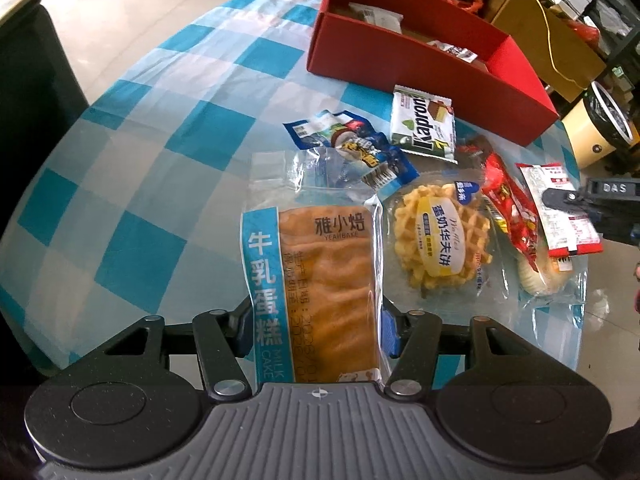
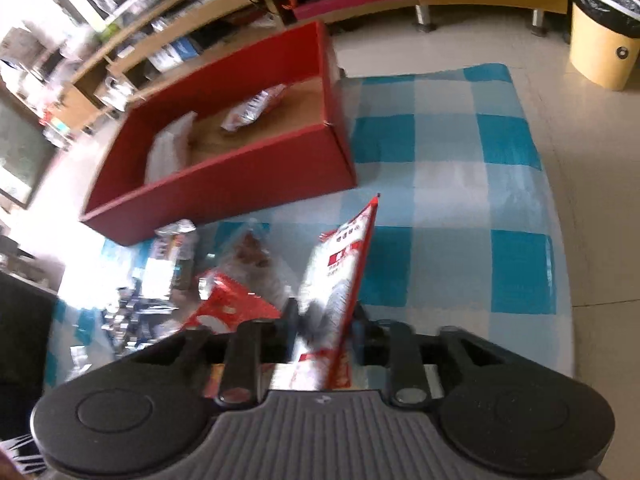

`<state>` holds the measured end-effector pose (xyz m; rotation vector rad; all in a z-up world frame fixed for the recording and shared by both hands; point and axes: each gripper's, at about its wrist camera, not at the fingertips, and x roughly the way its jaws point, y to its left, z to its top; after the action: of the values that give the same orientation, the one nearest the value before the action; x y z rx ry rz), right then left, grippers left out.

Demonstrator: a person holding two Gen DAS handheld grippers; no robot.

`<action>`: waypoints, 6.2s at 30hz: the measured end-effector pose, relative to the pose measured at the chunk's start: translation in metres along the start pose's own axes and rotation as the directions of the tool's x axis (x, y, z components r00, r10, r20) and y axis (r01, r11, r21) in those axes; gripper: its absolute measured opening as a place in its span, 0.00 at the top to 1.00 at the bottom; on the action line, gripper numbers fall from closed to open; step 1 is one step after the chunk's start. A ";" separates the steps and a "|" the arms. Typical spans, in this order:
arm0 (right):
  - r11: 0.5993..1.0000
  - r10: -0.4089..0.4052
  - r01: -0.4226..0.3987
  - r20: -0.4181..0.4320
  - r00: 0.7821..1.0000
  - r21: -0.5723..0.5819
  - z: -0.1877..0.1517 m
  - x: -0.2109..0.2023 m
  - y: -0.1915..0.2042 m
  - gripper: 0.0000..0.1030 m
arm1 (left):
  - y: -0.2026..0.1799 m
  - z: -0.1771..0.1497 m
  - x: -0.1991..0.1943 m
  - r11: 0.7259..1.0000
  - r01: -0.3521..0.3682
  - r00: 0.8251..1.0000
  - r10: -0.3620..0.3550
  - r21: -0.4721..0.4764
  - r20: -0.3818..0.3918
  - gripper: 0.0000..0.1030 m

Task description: Organize snacks

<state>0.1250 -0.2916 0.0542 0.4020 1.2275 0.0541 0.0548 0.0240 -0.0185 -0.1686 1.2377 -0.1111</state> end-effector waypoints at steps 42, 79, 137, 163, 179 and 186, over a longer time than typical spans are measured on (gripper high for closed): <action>0.938 -0.293 0.277 -0.051 0.955 -0.208 0.008 0.033 0.011 0.16 | -0.037 0.000 -0.006 0.991 0.096 0.995 -0.096 0.089 0.001 0.36; 0.991 0.123 -0.113 0.146 0.982 -0.075 0.028 -0.047 0.021 0.51 | -0.056 0.058 -0.037 0.979 0.192 0.965 -0.202 0.075 0.165 0.36; 0.996 0.012 0.004 0.198 0.980 -0.084 0.141 0.053 0.061 0.48 | -0.110 0.218 0.044 0.995 -0.015 0.953 -0.015 0.097 0.303 0.30; 0.989 0.004 0.029 0.226 0.974 -0.144 0.103 0.015 0.075 0.43 | -0.100 0.174 0.012 0.994 -0.027 0.947 -0.008 0.104 0.322 0.25; 0.975 0.013 0.036 0.219 0.976 -0.220 0.065 -0.004 0.091 0.40 | -0.091 0.139 -0.006 0.992 -0.025 0.947 -0.016 0.123 0.320 0.22; 0.967 -0.001 0.048 0.185 0.983 -0.249 0.045 -0.004 0.093 0.39 | -0.072 0.121 -0.009 0.994 -0.008 0.959 -0.022 0.106 0.284 0.21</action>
<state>0.1809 -0.2188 0.1006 0.1650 1.0276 0.1475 0.1671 -0.0365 0.0419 -0.0929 0.9410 -0.1529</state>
